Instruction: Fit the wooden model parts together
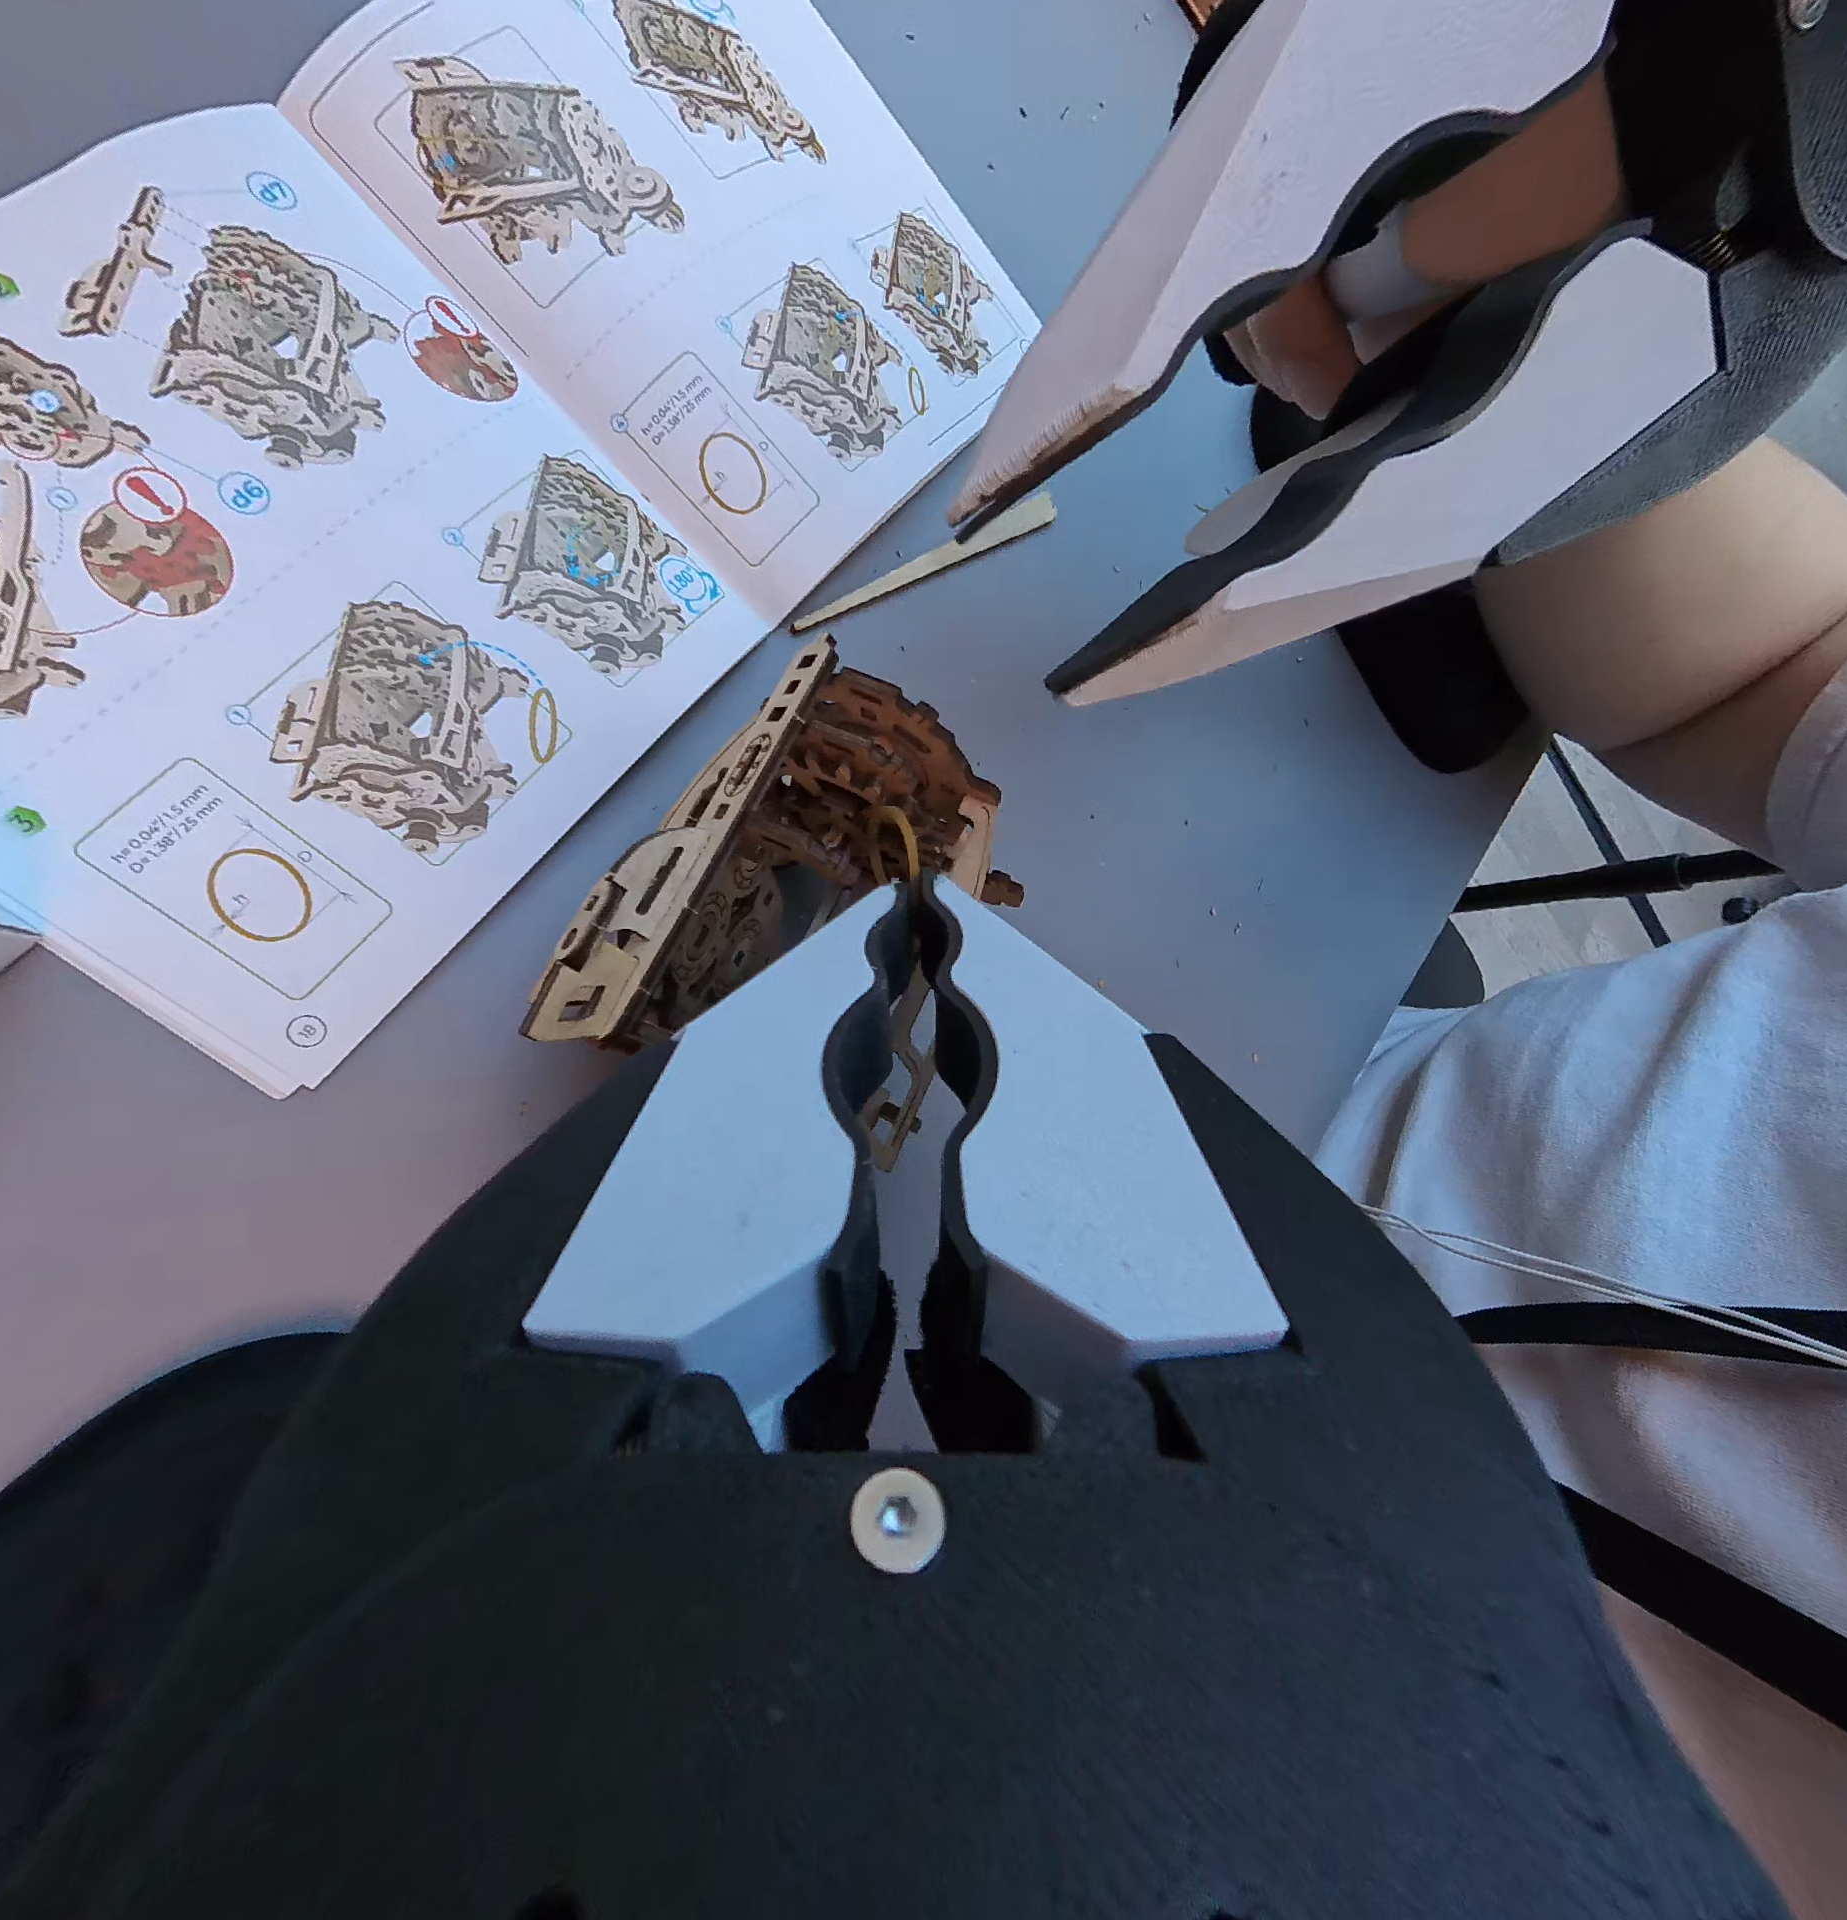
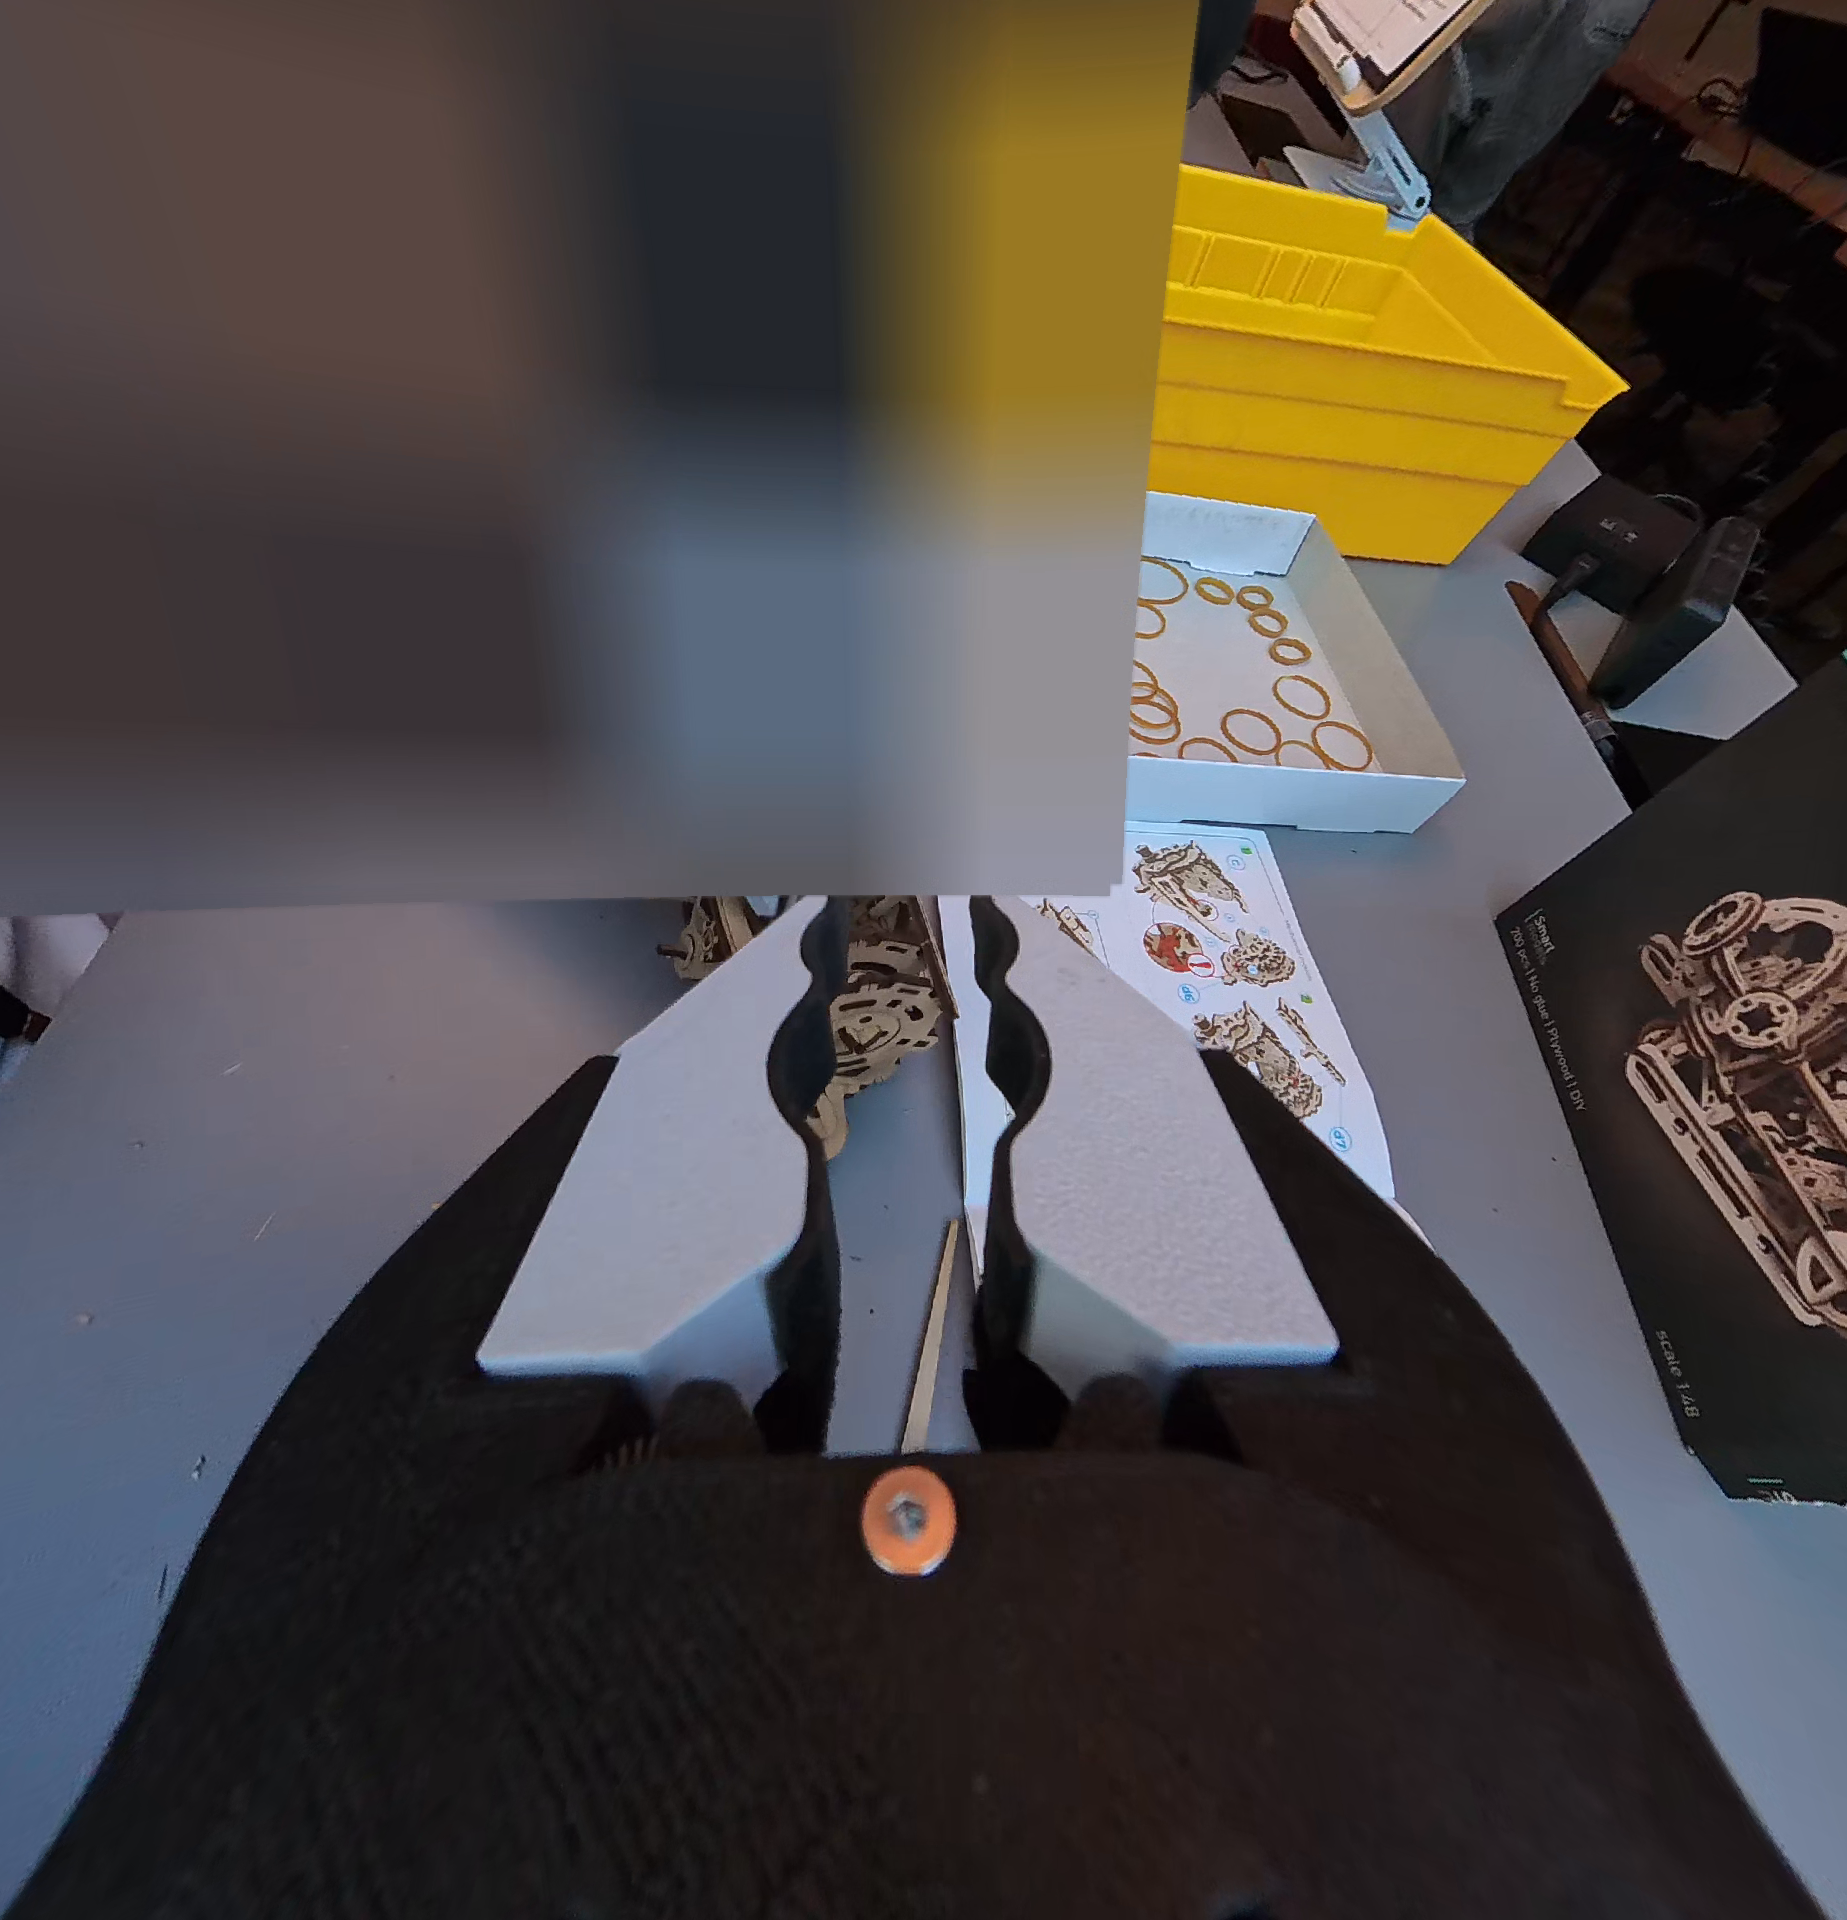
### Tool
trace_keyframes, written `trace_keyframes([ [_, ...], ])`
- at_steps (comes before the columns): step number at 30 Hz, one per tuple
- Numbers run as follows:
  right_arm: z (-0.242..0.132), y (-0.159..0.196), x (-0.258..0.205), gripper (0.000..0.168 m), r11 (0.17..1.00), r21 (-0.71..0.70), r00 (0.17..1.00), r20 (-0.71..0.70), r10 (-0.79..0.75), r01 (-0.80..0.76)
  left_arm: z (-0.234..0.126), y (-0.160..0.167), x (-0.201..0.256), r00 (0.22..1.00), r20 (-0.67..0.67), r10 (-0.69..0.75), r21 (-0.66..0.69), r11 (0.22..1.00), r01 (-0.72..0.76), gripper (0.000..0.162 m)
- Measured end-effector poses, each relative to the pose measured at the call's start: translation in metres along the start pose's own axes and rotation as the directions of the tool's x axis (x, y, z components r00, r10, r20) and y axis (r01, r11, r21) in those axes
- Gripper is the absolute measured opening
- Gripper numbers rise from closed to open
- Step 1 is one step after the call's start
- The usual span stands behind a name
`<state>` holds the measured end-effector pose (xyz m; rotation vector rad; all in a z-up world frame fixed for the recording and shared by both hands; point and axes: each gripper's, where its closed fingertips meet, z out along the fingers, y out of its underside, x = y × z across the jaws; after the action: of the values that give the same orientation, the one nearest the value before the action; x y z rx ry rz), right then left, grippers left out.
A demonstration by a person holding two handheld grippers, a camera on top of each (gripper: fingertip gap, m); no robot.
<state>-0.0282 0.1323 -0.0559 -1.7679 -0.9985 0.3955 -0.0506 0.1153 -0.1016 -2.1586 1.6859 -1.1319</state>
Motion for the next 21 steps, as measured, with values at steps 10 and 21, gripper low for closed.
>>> trace_keyframes([
  [10,0.001,0.004,0.000,0.022,1.000,-0.001,1.000,-0.007,0.001,-0.001,-0.004,0.000,0.004,0.999,-0.045,-0.024,0.007,1.000,0.024,0.000],
  [21,0.002,0.011,-0.001,0.022,0.999,-0.037,0.999,-0.026,-0.029,0.028,0.002,0.003,-0.002,0.998,-0.026,-0.056,-0.018,0.998,0.055,0.000],
])
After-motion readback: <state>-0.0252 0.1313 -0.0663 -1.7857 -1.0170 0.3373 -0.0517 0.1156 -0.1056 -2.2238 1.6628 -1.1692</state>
